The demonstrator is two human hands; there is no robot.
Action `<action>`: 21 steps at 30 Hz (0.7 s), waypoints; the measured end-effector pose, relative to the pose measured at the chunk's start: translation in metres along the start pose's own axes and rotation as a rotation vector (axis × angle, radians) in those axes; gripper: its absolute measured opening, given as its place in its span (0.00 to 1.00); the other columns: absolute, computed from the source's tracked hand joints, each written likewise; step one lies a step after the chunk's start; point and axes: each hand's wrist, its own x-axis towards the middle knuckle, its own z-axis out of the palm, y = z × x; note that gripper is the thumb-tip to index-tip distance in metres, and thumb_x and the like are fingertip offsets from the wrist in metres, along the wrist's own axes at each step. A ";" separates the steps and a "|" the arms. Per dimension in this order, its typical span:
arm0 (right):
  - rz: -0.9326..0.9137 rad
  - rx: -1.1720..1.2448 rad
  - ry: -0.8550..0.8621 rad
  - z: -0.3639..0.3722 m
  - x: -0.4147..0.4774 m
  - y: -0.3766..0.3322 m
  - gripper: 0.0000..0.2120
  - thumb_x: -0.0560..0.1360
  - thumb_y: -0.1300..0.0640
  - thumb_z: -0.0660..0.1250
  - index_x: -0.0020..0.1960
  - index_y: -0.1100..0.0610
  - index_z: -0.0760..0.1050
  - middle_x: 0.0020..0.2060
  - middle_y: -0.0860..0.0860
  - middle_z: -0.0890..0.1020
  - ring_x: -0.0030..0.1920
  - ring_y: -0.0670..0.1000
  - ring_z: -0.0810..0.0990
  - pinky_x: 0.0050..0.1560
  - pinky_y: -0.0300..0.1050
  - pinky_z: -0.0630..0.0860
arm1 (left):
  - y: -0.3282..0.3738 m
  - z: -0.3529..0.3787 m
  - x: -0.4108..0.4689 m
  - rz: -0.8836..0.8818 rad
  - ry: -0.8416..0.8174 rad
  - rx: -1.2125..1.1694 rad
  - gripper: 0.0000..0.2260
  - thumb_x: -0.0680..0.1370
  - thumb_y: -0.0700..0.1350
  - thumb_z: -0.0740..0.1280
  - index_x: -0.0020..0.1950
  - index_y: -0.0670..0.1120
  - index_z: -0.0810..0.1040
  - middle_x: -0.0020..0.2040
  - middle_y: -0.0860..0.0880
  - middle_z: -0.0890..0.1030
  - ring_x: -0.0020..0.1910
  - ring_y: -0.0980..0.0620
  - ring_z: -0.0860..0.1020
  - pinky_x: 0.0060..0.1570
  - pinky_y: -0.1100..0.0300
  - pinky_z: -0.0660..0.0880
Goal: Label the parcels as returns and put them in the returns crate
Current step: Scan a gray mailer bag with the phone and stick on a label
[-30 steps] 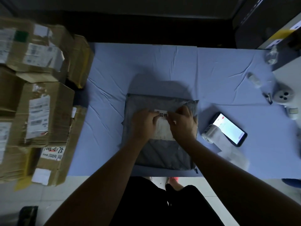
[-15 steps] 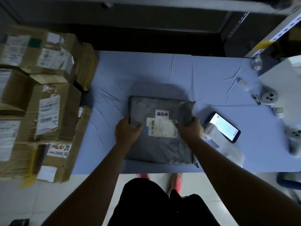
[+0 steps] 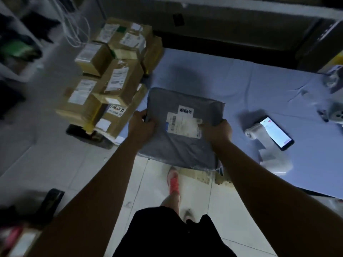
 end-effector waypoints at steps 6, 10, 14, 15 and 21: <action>-0.233 -0.045 -0.081 0.032 -0.095 -0.044 0.40 0.61 0.40 0.69 0.68 0.59 0.70 0.59 0.56 0.77 0.58 0.61 0.77 0.57 0.61 0.78 | -0.011 -0.112 -0.081 -0.063 0.159 0.007 0.14 0.73 0.49 0.70 0.55 0.44 0.81 0.46 0.47 0.83 0.46 0.45 0.80 0.46 0.50 0.79; -0.353 -0.047 -0.155 0.078 -0.162 -0.077 0.41 0.61 0.37 0.68 0.67 0.59 0.71 0.60 0.57 0.77 0.61 0.62 0.76 0.58 0.59 0.77 | -0.051 -0.193 -0.119 -0.063 0.270 -0.004 0.14 0.68 0.51 0.67 0.49 0.47 0.82 0.45 0.47 0.84 0.43 0.47 0.82 0.39 0.56 0.78; -0.449 -0.044 -0.194 0.141 -0.226 -0.108 0.41 0.59 0.34 0.66 0.64 0.59 0.73 0.57 0.57 0.79 0.58 0.62 0.78 0.57 0.58 0.78 | -0.105 -0.263 -0.146 -0.070 0.386 -0.059 0.07 0.73 0.36 0.70 0.49 0.45 0.83 0.43 0.49 0.83 0.34 0.62 0.75 0.31 0.66 0.69; -0.451 -0.046 -0.207 0.160 -0.240 -0.115 0.43 0.57 0.32 0.63 0.63 0.59 0.74 0.56 0.56 0.79 0.58 0.62 0.78 0.55 0.57 0.79 | -0.122 -0.279 -0.150 -0.087 0.406 -0.079 0.08 0.73 0.35 0.70 0.50 0.45 0.83 0.42 0.49 0.82 0.31 0.64 0.74 0.30 0.69 0.68; -0.481 -0.114 -0.276 0.292 -0.321 -0.154 0.44 0.58 0.33 0.68 0.68 0.57 0.71 0.60 0.56 0.78 0.62 0.61 0.77 0.58 0.56 0.78 | -0.231 -0.388 -0.145 -0.151 0.444 -0.121 0.07 0.75 0.35 0.70 0.52 0.40 0.83 0.42 0.48 0.81 0.35 0.56 0.75 0.28 0.74 0.68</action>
